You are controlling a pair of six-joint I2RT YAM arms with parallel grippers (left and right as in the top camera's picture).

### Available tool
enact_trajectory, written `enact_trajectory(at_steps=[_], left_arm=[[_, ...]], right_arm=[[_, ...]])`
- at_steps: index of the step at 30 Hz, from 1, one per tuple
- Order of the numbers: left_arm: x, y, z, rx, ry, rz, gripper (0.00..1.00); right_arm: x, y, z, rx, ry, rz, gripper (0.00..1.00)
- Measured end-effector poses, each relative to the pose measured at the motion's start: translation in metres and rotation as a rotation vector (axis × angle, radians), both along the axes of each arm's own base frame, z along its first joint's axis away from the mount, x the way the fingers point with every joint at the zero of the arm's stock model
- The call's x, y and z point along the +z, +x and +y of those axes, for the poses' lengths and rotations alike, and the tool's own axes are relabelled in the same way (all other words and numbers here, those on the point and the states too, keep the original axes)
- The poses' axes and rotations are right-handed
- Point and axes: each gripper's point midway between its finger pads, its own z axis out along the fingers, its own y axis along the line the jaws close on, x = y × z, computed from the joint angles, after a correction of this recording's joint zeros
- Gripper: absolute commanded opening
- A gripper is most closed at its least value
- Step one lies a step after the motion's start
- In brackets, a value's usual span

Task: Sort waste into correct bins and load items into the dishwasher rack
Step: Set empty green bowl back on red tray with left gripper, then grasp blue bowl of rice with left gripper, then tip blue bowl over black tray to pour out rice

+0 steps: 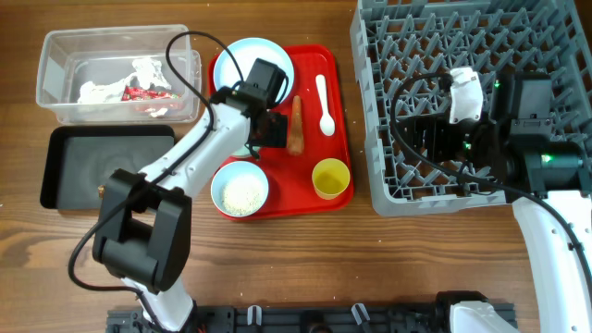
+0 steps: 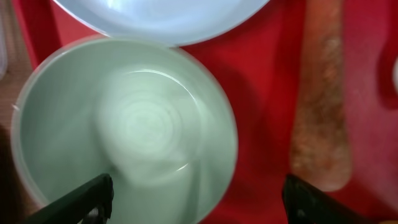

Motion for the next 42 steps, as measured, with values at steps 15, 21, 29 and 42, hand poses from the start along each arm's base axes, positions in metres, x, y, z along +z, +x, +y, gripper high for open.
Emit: enact_trajectory(at_steps=[15,21,29,42], left_arm=[[-0.023,-0.120,-0.028,0.150,0.077,0.196,0.61],[-0.042,-0.117,-0.018,0.195,0.092,0.146,0.05],[-0.033,-0.118,-0.014,0.198,0.117,0.154,0.04],[0.089,-0.114,-0.006,0.271,-0.230,0.034,0.04]], right_arm=[[0.000,0.000,0.000,0.000,0.000,0.000,1.00],[0.000,0.000,0.000,0.000,0.000,0.001,1.00],[0.000,0.000,0.000,0.000,0.000,0.000,1.00],[0.000,0.000,0.000,0.000,0.000,-0.003,1.00]])
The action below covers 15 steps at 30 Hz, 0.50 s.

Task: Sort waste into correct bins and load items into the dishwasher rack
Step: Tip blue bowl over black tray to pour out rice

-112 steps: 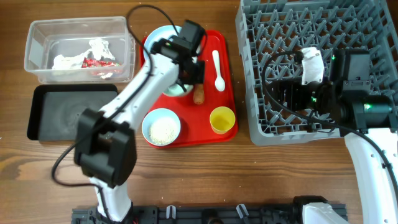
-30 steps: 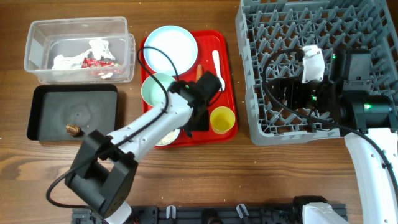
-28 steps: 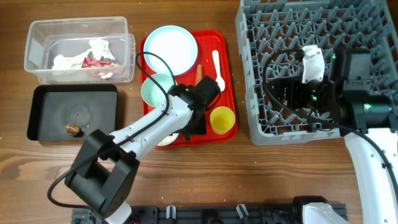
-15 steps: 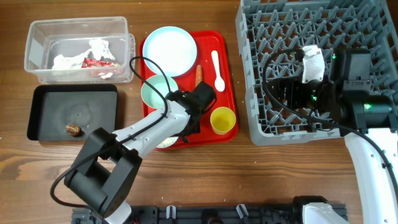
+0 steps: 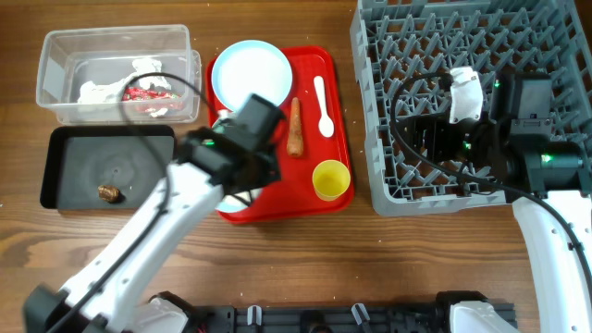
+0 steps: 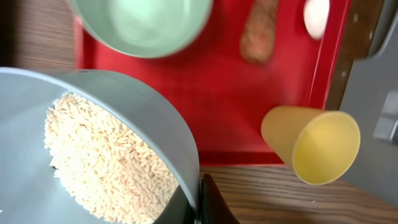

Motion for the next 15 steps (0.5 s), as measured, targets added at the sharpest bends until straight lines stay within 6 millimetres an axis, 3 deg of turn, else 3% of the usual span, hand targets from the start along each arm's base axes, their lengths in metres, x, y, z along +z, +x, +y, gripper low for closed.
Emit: enact_trajectory(at_steps=[3,5,9,11,15], left_arm=[[0.016,0.011,0.049,0.108,-0.010,-0.026,0.04],[0.016,0.020,0.076,0.157,-0.027,-0.023,0.04],[0.021,0.048,0.149,0.272,-0.106,-0.089,0.04],[0.016,0.057,0.187,0.322,-0.161,-0.109,0.04],[-0.011,0.073,0.235,0.346,-0.364,-0.125,0.04]], right_arm=[[0.000,0.000,0.000,0.000,0.000,0.000,1.00],[0.000,0.000,0.000,0.000,0.000,0.001,1.00],[0.000,0.000,0.000,0.000,0.000,0.000,1.00],[0.000,0.000,0.000,0.000,0.000,0.000,1.00],[0.000,0.000,0.000,-0.003,0.002,0.002,1.00]])
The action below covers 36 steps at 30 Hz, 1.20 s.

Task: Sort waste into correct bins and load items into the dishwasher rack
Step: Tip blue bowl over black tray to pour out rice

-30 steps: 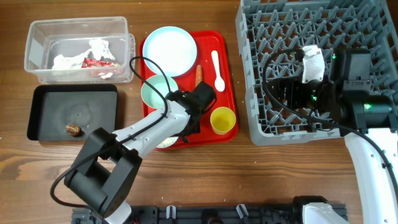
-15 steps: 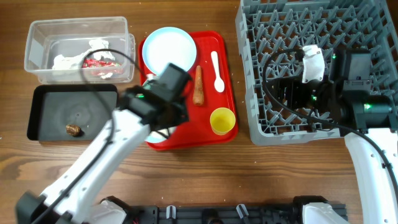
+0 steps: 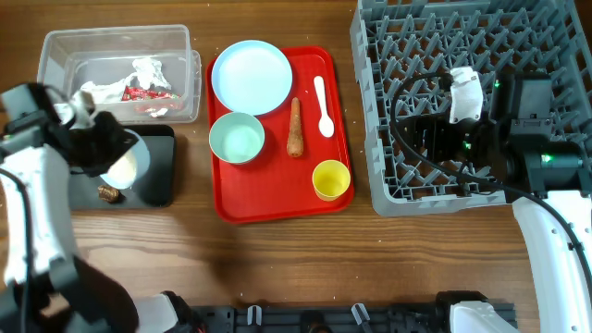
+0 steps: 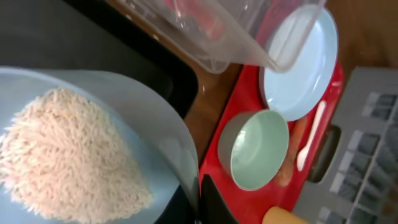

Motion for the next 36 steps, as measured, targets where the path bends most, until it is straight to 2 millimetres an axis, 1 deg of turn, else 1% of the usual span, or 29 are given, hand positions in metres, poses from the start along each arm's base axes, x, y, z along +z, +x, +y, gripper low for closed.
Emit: enact_trajectory(at_steps=[1,3,5,7,9,11,13,14,18,19,22,28,34,36], left_arm=[[-0.008,0.003,0.006,-0.004,-0.058,-0.012,0.04],[-0.022,0.009,0.009,-0.030,-0.193,-0.051,0.04],[-0.024,0.012,0.009,-0.040,-0.299,-0.096,0.04],[-0.014,0.015,0.013,-0.037,-0.396,-0.175,0.04],[0.006,0.016,0.017,-0.028,-0.489,-0.274,0.04],[0.028,0.013,0.024,-0.002,-0.594,-0.363,0.04],[0.040,0.008,0.031,0.035,-0.664,-0.398,0.04],[0.043,0.006,0.033,0.047,-0.685,-0.409,0.04],[0.052,0.005,0.032,0.049,-0.731,-0.438,0.04],[0.060,0.006,0.032,0.043,-0.767,-0.471,0.04],[0.069,0.006,0.031,0.043,-0.811,-0.498,0.04],[0.073,0.006,0.031,0.045,-0.837,-0.508,0.04],[0.073,0.006,0.031,0.049,-0.842,-0.503,0.04],[0.071,0.004,0.029,0.067,-0.857,-0.472,0.04]], right_arm=[[0.000,0.000,0.000,0.000,0.000,0.000,1.00],[0.000,0.000,0.000,0.000,0.000,0.000,1.00],[0.000,0.000,0.000,0.000,0.000,0.000,1.00],[0.000,0.000,0.000,-0.003,0.002,0.001,1.00],[0.000,0.000,0.000,-0.003,0.002,0.001,1.00],[0.000,0.000,0.000,-0.003,0.002,0.001,1.00],[0.000,0.000,0.000,-0.003,0.002,0.001,1.00],[0.000,0.000,0.000,-0.003,0.002,0.001,1.00],[0.000,0.000,0.000,-0.003,0.002,0.002,1.00],[0.000,0.000,0.000,-0.003,0.002,0.002,1.00],[0.000,0.000,0.000,-0.003,0.002,0.001,1.00],[0.000,0.000,0.000,-0.003,0.002,0.001,1.00],[-0.001,-0.001,0.000,-0.003,0.002,0.006,0.99],[-0.001,-0.001,0.000,-0.003,0.002,0.009,0.99]])
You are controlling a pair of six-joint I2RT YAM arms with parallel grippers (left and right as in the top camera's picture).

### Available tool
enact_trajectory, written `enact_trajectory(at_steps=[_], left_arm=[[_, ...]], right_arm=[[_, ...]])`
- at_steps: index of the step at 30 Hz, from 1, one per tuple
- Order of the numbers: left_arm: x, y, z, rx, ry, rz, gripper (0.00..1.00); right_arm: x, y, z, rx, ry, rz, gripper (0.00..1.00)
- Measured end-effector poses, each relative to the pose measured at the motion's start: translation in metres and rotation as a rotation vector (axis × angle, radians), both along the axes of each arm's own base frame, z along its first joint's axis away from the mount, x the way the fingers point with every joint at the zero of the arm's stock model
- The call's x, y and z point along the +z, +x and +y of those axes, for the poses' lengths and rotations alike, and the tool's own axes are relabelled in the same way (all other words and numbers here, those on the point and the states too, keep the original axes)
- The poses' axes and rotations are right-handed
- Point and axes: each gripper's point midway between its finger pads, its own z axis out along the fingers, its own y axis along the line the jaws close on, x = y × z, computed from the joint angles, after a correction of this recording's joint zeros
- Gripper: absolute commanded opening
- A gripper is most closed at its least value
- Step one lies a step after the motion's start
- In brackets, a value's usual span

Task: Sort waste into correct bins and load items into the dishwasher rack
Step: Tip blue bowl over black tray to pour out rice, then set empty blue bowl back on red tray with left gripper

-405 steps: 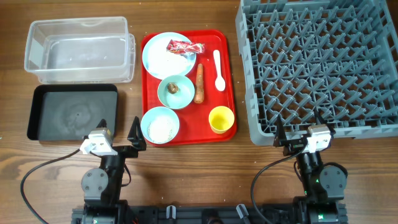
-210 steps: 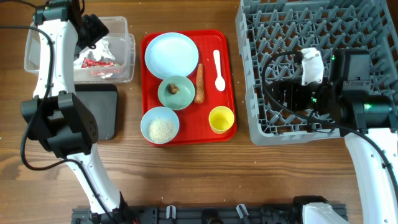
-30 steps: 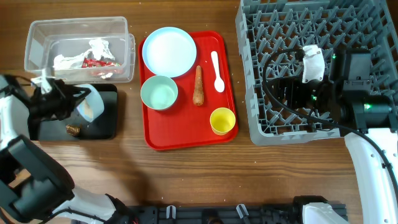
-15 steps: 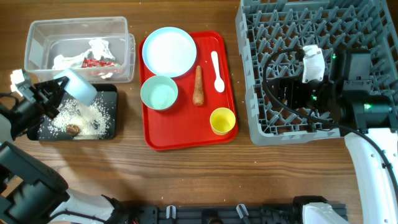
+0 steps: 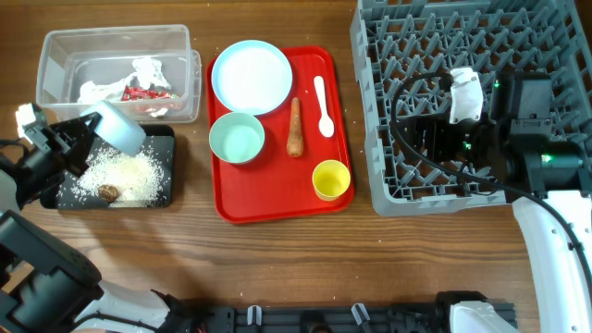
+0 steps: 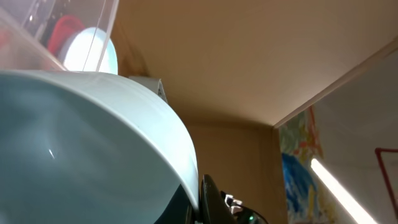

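My left gripper [image 5: 91, 130] is shut on the rim of a pale blue bowl [image 5: 117, 126], which it holds tipped on its side over the black tray [image 5: 55, 139]. In the left wrist view the bowl [image 6: 87, 143] shows no rice inside, and its rim is pinched between my fingers [image 6: 211, 202]. White rice [image 5: 125, 174] lies in a heap on the tray beside a brown scrap [image 5: 108, 192]. My right gripper [image 5: 435, 129] hangs over the grey dishwasher rack [image 5: 398, 55], its fingers hidden against dark parts.
A clear bin [image 5: 55, 46] with wrappers stands behind the black tray. The red tray [image 5: 277, 208] holds a blue plate [image 5: 252, 76], a green bowl [image 5: 237, 139], a carrot [image 5: 295, 127], a white spoon [image 5: 323, 104] and a yellow cup [image 5: 330, 178].
The blue bowl was held over the black tray with rice still in it. Now it is tipped over and the rice lies on the tray.
My left gripper was open over the green bowl on the red tray, with the rice bowl standing at the tray's front. Then it was shut on the rice bowl's rim. Then it held the bowl over the black tray, where the rice now lies. The right arm stayed still.
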Motion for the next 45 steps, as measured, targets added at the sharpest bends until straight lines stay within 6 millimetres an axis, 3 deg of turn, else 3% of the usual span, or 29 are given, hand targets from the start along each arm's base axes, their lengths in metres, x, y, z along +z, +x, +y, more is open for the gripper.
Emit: enact_trajectory(at_steps=[3,10,12,14,16,19,21,24,27,30,31,34,37,41,43,45], left_arm=[[-0.015,-0.003,-0.001,-0.003,0.045,0.079,0.04],[-0.029,-0.012,-0.007,-0.016,0.042,0.203,0.04],[-0.025,-0.010,-0.012,-0.032,0.076,0.203,0.04],[-0.006,-0.003,-0.025,-0.070,0.166,0.176,0.04],[0.016,0.003,-0.044,-0.115,0.311,0.172,0.04],[0.055,0.012,-0.109,-0.226,0.616,0.110,0.04],[0.053,0.007,-0.152,-0.305,0.748,0.119,0.04],[0.028,-0.019,-0.225,-0.476,0.951,0.186,0.04],[0.010,-0.049,-0.283,-0.584,1.184,0.167,0.04],[-0.014,-0.069,-0.312,-0.626,1.394,0.169,0.04],[-0.033,-0.076,-0.320,-0.638,1.497,0.186,0.04],[-0.089,-0.078,-0.315,-0.613,1.700,0.290,0.04],[-0.135,-0.076,-0.308,-0.603,1.790,0.397,0.04],[-0.166,-0.079,-0.302,-0.620,1.841,0.487,0.05],[-0.167,-0.079,-0.302,-0.609,1.836,0.499,0.32],[-0.167,-0.080,-0.301,-0.605,1.834,0.508,0.46]], right_arm=[[0.000,0.000,0.000,0.000,0.000,0.000,1.00],[0.000,0.000,0.000,0.000,0.000,0.000,0.99],[0.000,0.000,0.000,0.000,0.000,0.000,1.00],[0.000,0.000,0.000,0.000,0.000,0.000,1.00],[0.000,0.000,0.000,0.000,0.000,-0.002,1.00],[0.001,0.001,0.000,0.000,0.000,-0.004,1.00],[0.001,0.001,0.000,0.000,0.000,-0.005,1.00],[0.001,0.001,0.000,0.000,0.000,-0.005,1.00],[0.001,0.001,0.000,-0.001,0.000,-0.005,1.00],[0.001,0.001,0.000,0.000,0.000,-0.004,1.00],[0.001,0.001,0.000,0.000,0.000,-0.004,1.00],[0.001,0.001,0.000,0.000,0.000,-0.004,1.00],[0.001,0.001,0.000,0.000,0.000,-0.004,1.00],[0.001,0.001,0.000,0.000,0.000,-0.004,1.00],[0.001,0.001,0.000,0.000,0.000,-0.004,1.00],[0.001,0.001,0.000,0.000,0.000,-0.004,1.00]])
